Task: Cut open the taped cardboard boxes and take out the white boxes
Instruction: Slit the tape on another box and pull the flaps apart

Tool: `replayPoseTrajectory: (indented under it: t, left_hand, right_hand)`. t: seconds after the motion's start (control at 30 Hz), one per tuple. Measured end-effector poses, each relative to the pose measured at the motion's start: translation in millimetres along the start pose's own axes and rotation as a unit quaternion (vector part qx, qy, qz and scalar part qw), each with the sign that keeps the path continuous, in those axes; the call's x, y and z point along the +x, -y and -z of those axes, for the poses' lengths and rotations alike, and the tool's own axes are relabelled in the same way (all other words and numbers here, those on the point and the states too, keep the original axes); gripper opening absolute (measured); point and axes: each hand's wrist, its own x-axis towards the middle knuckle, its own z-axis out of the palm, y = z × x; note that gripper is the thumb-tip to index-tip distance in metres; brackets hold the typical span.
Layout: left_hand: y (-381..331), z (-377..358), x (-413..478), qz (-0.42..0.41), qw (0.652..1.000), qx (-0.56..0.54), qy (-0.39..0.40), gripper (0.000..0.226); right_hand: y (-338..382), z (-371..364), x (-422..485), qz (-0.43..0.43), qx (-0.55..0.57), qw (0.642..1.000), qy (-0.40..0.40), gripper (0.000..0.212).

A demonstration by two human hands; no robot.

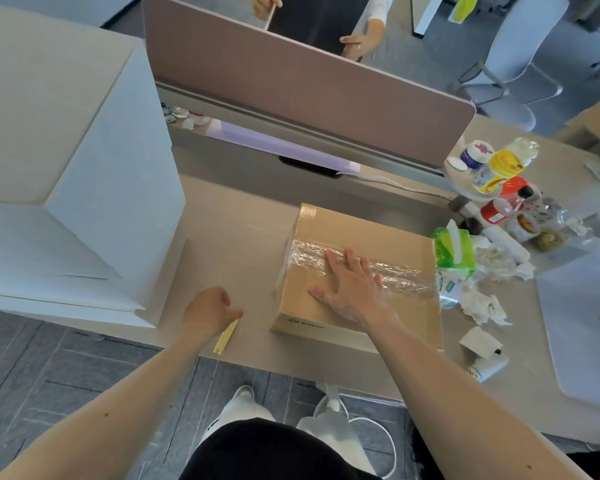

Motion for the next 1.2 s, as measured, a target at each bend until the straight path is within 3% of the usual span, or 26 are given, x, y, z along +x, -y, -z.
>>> replayPoseTrajectory:
  t: [0.13, 0.2, 0.27, 0.37, 0.5, 0.9, 1.1, 1.2]
  left_hand:
    - [-70.9, 28.6, 12.9, -0.127, 0.978, -0.130, -0.102, 0.016]
    - [-112.7, 41.1, 21.5, -0.211, 0.958, -0.164, -0.109, 0.032]
    - [-153.6, 49.4, 31.4, -0.288, 0.951, -0.092, -0.070, 0.048]
    - [-203.5, 49.2, 44.2, -0.339, 0.937, 0.088, 0.008, 0.071]
    - [-231.1, 39.7, 63.6, -0.348, 0.899, 0.252, 0.086, 0.104]
    - [-239.0, 47.8, 76.2, -0.348, 0.879, 0.312, 0.098, 0.115]
    - [-241.4, 48.9, 81.7, -0.348, 0.873, 0.322, 0.116, 0.119]
    - [-245.4, 52.6, 78.0, -0.354, 0.858, 0.355, 0.110, 0.117]
  right_hand:
    - [-0.5, 2.8, -1.6, 0.013, -0.002, 1.000, 0.002, 0.087]
    - [-5.9, 7.2, -4.4, 0.027, 0.006, 1.000, -0.001, 0.084]
    - [-16.3, 13.0, -8.7, 0.030, 0.026, 0.999, -0.020, 0.074]
    - [-35.2, 20.4, -14.2, 0.003, 0.026, 0.998, -0.052, 0.056]
    - [-51.5, 26.7, -16.3, -0.028, 0.007, 0.999, -0.033, 0.054]
    - [-44.9, 48.5, 7.0, -0.027, -0.008, 0.999, 0.046, 0.089]
    - [-45.7, 56.8, -38.6, 0.004, -0.014, 0.999, -0.040, 0.071]
    - [-48.8, 68.4, -65.2, 0.003, 0.020, 0.999, -0.026, 0.053]
